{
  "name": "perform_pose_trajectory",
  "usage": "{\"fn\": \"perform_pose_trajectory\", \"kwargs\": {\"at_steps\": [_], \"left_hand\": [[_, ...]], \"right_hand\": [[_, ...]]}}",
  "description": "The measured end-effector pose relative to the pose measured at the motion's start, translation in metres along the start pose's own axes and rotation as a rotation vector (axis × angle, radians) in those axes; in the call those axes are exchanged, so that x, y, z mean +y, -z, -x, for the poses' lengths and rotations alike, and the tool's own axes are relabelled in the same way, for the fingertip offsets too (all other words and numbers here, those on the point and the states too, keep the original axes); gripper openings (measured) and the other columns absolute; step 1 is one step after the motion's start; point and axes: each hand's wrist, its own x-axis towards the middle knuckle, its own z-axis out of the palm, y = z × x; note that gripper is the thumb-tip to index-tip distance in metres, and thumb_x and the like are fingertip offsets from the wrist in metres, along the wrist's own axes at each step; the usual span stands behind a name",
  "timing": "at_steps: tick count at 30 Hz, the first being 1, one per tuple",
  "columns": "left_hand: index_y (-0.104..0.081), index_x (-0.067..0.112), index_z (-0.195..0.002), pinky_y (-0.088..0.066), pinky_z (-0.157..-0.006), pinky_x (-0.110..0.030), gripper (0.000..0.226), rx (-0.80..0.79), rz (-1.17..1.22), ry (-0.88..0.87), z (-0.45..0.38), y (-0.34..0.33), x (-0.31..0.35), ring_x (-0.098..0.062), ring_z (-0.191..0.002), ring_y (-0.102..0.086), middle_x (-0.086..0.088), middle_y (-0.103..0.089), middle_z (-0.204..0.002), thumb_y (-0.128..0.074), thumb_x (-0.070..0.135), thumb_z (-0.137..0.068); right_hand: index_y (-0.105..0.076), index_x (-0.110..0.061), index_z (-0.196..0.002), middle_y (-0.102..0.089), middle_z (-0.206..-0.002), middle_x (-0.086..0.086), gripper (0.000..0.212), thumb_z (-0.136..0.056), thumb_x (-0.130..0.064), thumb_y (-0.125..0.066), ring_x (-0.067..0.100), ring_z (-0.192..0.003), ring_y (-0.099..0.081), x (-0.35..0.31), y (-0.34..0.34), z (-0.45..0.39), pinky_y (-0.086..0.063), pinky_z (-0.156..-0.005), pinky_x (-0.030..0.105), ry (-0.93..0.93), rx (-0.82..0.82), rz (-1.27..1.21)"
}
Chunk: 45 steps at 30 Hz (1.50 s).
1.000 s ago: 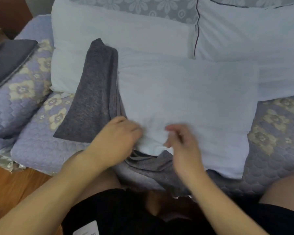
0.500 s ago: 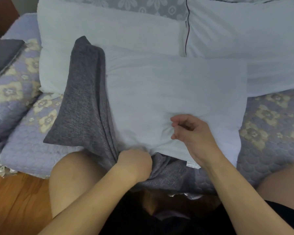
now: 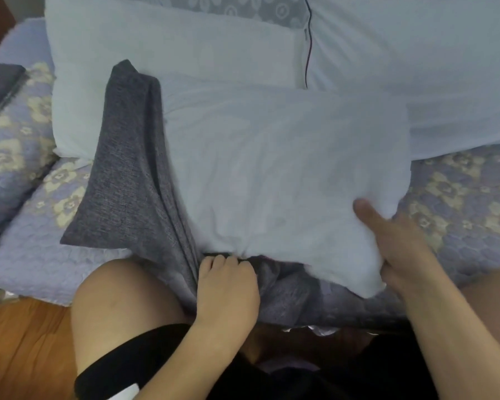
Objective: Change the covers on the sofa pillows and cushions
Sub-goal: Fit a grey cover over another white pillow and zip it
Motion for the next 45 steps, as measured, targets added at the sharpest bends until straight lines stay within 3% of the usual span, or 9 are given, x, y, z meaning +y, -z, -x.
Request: {"fn": "perform_pose_trajectory", "kwargs": {"at_steps": [7,12,17,23,26,30,35,41,45], "left_hand": [[-0.064,0.018,-0.076,-0.043,-0.102,-0.049,0.018,0.364,0.148,-0.104,0.019,0.013,0.012,-0.029,-0.085,-0.052,-0.004,-0.052,-0.082,-0.05,0.008,-0.069],[-0.071,0.02,-0.088,-0.038,-0.104,-0.045,0.02,0.437,0.269,0.013,0.036,0.001,-0.008,-0.023,-0.086,-0.054,0.003,-0.05,-0.084,-0.061,0.01,-0.074],[-0.059,0.021,-0.085,-0.037,-0.11,-0.054,0.014,0.258,0.242,0.049,0.029,0.006,-0.001,-0.025,-0.092,-0.057,0.003,-0.056,-0.085,-0.064,0.031,-0.077],[-0.053,0.021,-0.104,-0.033,-0.098,-0.044,0.023,-0.129,0.057,-0.234,-0.011,0.049,0.018,-0.027,-0.104,-0.059,-0.003,-0.067,-0.103,-0.052,0.043,-0.099],[-0.064,0.016,-0.098,-0.041,-0.076,-0.034,0.034,-0.306,0.234,-0.288,-0.054,0.086,0.01,-0.025,-0.094,-0.062,-0.003,-0.067,-0.101,-0.051,0.047,-0.101],[-0.074,0.017,-0.102,-0.05,-0.093,-0.039,0.018,-0.471,0.395,-0.332,-0.094,0.125,-0.006,-0.019,-0.095,-0.066,0.003,-0.073,-0.101,-0.064,0.03,-0.094],[-0.071,0.034,-0.113,-0.041,-0.066,-0.014,0.019,-0.559,0.409,-0.397,-0.101,0.151,-0.013,0.005,-0.066,-0.059,0.011,-0.073,-0.088,-0.064,0.024,-0.098],[-0.042,0.032,-0.147,-0.048,-0.094,-0.036,0.049,-0.053,0.005,-0.344,-0.116,0.147,-0.027,-0.022,-0.122,-0.055,0.003,-0.054,-0.135,-0.055,0.027,-0.1],[-0.021,0.029,-0.159,-0.026,-0.118,-0.052,0.094,0.251,-0.393,-0.633,-0.133,0.14,0.004,-0.04,-0.148,-0.021,-0.014,-0.019,-0.163,-0.076,0.038,-0.084]], "right_hand": [[-0.057,-0.002,-0.127,-0.073,-0.113,0.01,0.042,-0.088,-0.009,-0.073,0.023,-0.098,-0.073,-0.11,-0.096,-0.027,-0.06,-0.086,0.041,0.437,-0.09,-0.248],[-0.042,-0.012,-0.144,-0.046,-0.106,-0.025,0.061,-0.093,-0.038,-0.065,0.001,-0.104,-0.048,-0.139,-0.125,-0.092,-0.031,-0.077,-0.004,0.704,0.05,0.307],[-0.038,-0.008,-0.143,-0.052,-0.131,0.021,0.063,-0.098,-0.051,-0.048,0.038,-0.122,-0.05,-0.076,-0.07,-0.162,-0.039,-0.094,0.042,0.558,0.22,0.912],[-0.044,-0.011,-0.14,-0.043,-0.136,0.013,0.056,-0.085,-0.002,-0.042,0.027,-0.112,-0.044,-0.035,-0.042,-0.135,-0.042,-0.087,0.041,0.837,0.387,0.979],[-0.058,-0.015,-0.117,-0.054,-0.106,0.001,0.044,-0.082,0.008,-0.045,0.006,-0.084,-0.049,-0.037,-0.049,-0.076,-0.044,-0.072,0.023,0.927,0.006,0.628],[-0.062,-0.028,-0.115,-0.068,-0.107,-0.01,0.059,-0.074,0.013,-0.053,0.007,-0.102,-0.064,-0.004,-0.049,-0.03,-0.051,-0.086,0.028,0.42,-0.727,0.593],[-0.063,-0.023,-0.108,-0.069,-0.102,-0.008,0.032,-0.086,0.001,-0.06,0.005,-0.104,-0.063,0.047,-0.044,-0.025,-0.048,-0.099,0.034,0.313,-0.793,0.661],[-0.059,-0.012,-0.091,-0.051,-0.091,-0.003,0.004,-0.089,-0.01,-0.055,0.017,-0.09,-0.036,0.085,-0.023,-0.05,-0.042,-0.084,0.041,0.764,-0.551,1.127],[-0.058,-0.015,-0.102,-0.049,-0.097,-0.009,0.015,-0.088,-0.009,-0.056,0.014,-0.096,-0.037,0.089,-0.024,-0.049,-0.039,-0.084,0.032,0.802,-0.462,1.004]]}}
